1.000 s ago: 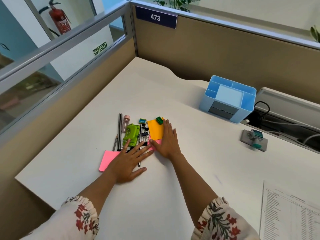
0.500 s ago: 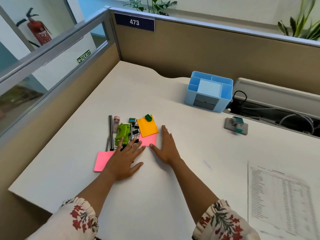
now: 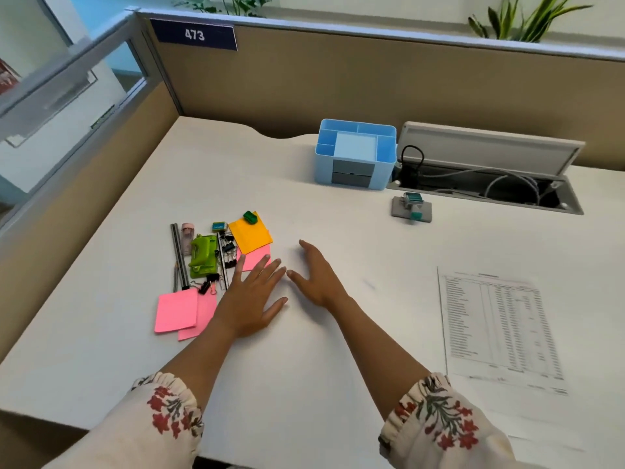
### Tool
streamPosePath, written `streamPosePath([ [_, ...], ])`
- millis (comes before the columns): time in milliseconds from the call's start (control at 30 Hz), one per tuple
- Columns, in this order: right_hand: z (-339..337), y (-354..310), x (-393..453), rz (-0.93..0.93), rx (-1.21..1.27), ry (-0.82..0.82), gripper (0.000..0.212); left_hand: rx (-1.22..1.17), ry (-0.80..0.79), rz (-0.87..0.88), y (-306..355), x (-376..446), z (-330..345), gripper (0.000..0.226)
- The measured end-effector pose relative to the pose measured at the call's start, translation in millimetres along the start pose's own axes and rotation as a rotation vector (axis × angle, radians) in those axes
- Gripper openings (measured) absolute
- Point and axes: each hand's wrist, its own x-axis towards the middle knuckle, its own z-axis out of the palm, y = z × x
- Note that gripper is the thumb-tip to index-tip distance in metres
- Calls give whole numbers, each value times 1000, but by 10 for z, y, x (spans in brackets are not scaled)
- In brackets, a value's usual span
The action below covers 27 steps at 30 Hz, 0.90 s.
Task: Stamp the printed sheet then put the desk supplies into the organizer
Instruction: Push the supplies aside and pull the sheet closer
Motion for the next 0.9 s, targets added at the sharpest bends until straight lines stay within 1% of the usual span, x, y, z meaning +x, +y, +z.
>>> streamPosePath([
  [167,-363,101,-191,30,50,210,62,-58,3,48,327,158,-32,62],
  [300,-792,390,-485,65,7,362,53,-122,-29,88,561,233,-25,64],
  [400,-1161,771,-812,119,-61,477,46,-185,-96,117,680,261,-4,68],
  [500,-1487,1182,-1201,195,-186,556,43,-243,-198,116,734,277,15,73],
  [600,-1723,1491,-1535,256,-350,565,42,-305,-309,84,760,255,47,80],
  [700,-1816,1703,-1806,262,-550,484,42,-311,-385,62,795,232,77,90],
  [767,-1796,1757,-1934,295,-562,467,41,-324,-416,50,811,247,85,93],
  [900,-1633,1728,-1985,342,-513,499,43,-321,-455,39,813,266,64,84],
])
